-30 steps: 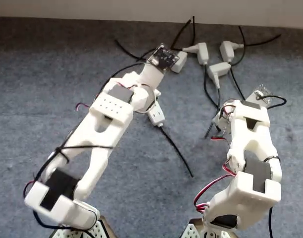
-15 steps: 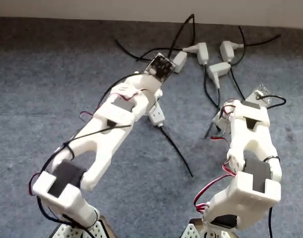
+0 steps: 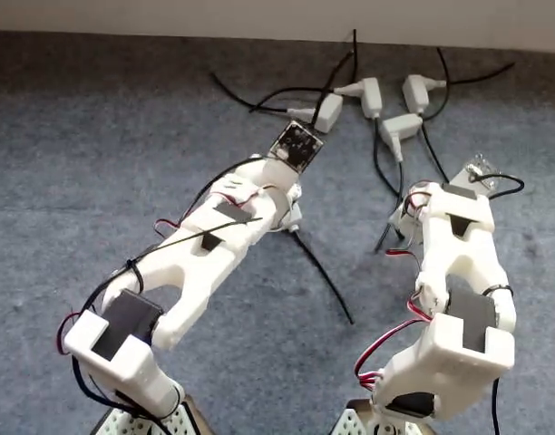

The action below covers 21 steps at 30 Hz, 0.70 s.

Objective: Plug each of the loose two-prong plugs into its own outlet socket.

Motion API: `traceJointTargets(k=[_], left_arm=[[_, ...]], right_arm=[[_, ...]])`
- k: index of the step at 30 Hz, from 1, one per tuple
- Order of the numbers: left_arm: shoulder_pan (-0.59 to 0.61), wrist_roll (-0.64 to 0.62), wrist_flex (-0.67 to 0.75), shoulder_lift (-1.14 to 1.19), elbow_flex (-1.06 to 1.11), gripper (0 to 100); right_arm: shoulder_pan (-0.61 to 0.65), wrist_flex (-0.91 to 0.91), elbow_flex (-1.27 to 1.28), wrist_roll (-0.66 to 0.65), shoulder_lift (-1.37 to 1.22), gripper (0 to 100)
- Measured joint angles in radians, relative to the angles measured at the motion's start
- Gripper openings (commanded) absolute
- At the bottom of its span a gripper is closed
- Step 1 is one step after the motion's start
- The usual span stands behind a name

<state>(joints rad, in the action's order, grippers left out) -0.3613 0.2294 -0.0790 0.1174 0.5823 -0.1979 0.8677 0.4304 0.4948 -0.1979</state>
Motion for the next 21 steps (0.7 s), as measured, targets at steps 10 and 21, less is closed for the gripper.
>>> traceJointTargets(k=[10,21], left_arm=[[-0.005,0.0,0.054,0.012,0.003,1],[-0.006,0.0,0.064,0.011,0.071,1]], right_arm=[[0.0,0.0,0.0,0.0,0.0,31.6],[0.0,-0.003,0.0,0.0,-0.002,31.6]])
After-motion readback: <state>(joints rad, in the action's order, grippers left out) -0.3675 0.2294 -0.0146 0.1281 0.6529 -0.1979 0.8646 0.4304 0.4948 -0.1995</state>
